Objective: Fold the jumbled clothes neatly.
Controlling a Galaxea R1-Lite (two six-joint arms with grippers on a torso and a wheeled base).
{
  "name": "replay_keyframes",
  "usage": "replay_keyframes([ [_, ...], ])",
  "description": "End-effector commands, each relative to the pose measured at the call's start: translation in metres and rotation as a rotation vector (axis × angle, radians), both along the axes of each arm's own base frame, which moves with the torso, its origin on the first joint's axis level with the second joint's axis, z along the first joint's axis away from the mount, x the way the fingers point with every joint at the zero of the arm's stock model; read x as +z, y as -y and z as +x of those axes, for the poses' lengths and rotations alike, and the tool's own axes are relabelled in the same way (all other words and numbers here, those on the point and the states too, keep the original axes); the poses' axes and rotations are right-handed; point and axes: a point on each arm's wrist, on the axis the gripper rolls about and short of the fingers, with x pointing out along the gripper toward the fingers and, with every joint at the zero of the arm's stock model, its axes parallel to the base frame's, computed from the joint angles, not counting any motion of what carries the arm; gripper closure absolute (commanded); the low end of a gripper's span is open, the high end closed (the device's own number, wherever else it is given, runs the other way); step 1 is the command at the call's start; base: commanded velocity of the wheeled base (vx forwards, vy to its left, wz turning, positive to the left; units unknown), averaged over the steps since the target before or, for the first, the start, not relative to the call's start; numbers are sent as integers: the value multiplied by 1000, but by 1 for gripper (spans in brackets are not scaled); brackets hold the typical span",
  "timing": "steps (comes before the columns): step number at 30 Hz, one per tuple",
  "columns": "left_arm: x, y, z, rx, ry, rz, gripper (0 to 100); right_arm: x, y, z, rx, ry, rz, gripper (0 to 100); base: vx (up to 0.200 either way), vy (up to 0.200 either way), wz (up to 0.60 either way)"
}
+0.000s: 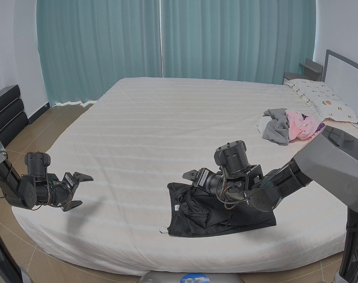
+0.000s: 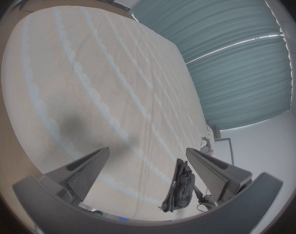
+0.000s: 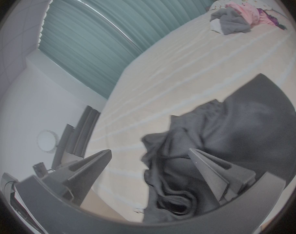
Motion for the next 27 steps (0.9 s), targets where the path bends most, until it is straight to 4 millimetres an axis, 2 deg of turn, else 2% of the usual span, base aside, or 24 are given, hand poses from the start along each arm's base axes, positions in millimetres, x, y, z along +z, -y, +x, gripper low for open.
replay_keyframes([
  [1, 12, 1, -8, -13, 31, -9, 0, 3, 15, -5, -11, -23, -28, 0, 0, 0, 0],
  [8, 12, 2, -8, -14, 34, -8, 0, -9, 16, -15, 40, -98, -63, 0, 0, 0, 0],
  [14, 10, 2, -7, -15, 27, -8, 0, -26, -1, -28, 120, -142, -87, 0, 0, 0, 0],
  [27, 11, 1, -7, -14, 32, -6, 0, -23, -28, -54, 290, -148, -30, 0, 0, 0, 0],
])
